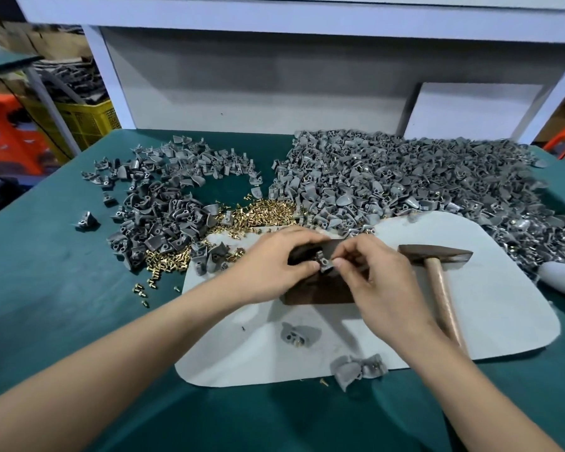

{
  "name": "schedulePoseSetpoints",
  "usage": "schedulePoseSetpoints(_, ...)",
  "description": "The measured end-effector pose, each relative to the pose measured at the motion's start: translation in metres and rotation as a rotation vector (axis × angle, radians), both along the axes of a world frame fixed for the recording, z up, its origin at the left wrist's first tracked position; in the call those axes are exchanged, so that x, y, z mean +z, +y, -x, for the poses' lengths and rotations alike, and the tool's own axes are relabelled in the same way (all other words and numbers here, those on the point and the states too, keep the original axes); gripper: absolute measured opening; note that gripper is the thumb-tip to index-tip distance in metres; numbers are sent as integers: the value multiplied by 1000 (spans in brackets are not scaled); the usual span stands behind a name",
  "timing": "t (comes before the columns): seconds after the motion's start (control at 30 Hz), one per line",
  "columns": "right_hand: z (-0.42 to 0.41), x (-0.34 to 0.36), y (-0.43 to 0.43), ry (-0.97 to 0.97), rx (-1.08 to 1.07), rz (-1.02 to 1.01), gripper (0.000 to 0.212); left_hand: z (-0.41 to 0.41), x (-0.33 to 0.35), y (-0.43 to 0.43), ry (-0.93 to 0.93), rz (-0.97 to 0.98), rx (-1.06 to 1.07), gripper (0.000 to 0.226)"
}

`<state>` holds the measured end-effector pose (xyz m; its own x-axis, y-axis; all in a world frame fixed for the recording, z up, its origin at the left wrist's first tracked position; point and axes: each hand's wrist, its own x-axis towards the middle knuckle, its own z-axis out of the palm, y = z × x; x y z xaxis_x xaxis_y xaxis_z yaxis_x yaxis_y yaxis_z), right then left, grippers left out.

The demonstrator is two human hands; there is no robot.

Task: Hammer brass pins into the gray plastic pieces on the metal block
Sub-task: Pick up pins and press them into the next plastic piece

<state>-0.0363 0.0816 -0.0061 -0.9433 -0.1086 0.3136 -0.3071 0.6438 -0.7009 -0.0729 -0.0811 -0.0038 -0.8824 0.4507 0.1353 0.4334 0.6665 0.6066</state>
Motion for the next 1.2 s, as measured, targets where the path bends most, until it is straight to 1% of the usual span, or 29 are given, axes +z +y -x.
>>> schedulePoseSetpoints(0.1, 1, -1, -2, 6, 8, -92, 19, 1, -3, 1, 31, -74, 7, 20)
schedulePoseSetpoints(0.2, 1, -2, 0, 27, -3, -103, 22, -3, -8, 2, 85, -183, 36, 15)
schedulePoseSetpoints(0.3, 1, -2, 3, -10, -24, 10, 27, -8, -14, 4, 125, -307, 76, 17)
schedulePoseSetpoints(0.37, 1, -1, 6, -49, -36, 95, 29, -12, -17, 6, 91, -453, 100, 18)
schedulePoseSetpoints(0.43, 2, -1, 8, -92, -39, 184, 26, -15, -20, 8, 73, -557, 122, 18)
schedulePoseSetpoints(0.53, 0, -1, 7, -143, -49, 316, 24, -20, -25, 10, 75, -646, 132, 17)
schedulePoseSetpoints(0.6, -1, 0, 6, -138, -47, 309, 21, -22, -29, 11, 122, -651, 123, 8)
schedulePoseSetpoints(0.7, -5, 1, 7, -128, -19, 252, 16, -24, -36, 12, 191, -616, 156, 4)
schedulePoseSetpoints(0.77, -7, 3, 8, -129, -2, 214, 15, -24, -36, 13, 188, -626, 166, 2)
schedulePoseSetpoints(0.9, -8, -2, 6, -87, -52, 144, 13, -26, -38, 11, 132, -648, 167, 12)
schedulePoseSetpoints(1.0, -11, -4, 3, -58, -79, 84, 14, -29, -39, 10, 47, -680, 165, 21)
schedulePoseSetpoints(1.07, -13, -5, 2, -51, -95, 64, 18, -29, -39, 10, 10, -692, 167, 21)
schedulePoseSetpoints(1.2, -11, -8, 6, -65, -174, 86, 22, -28, -41, 8, -39, -697, 178, 22)
